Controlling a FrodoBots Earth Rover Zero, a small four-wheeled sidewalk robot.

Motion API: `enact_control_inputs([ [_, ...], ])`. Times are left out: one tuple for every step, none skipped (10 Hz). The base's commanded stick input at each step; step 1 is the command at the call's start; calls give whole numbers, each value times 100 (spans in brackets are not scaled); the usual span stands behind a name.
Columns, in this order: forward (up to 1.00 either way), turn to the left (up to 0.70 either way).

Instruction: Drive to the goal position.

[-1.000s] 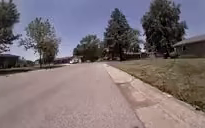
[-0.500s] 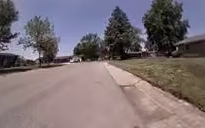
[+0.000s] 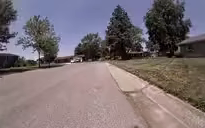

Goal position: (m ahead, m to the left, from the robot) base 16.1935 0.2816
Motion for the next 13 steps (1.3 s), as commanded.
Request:
enact_control_inputs([
  [70,0],
  [70,0],
  [70,0],
  [70,0],
  [70,0],
  [70,0],
  [70,0],
  [70,0],
  [70,0],
  [70,0],
  [70,0],
  [70,0],
  [70,0],
])
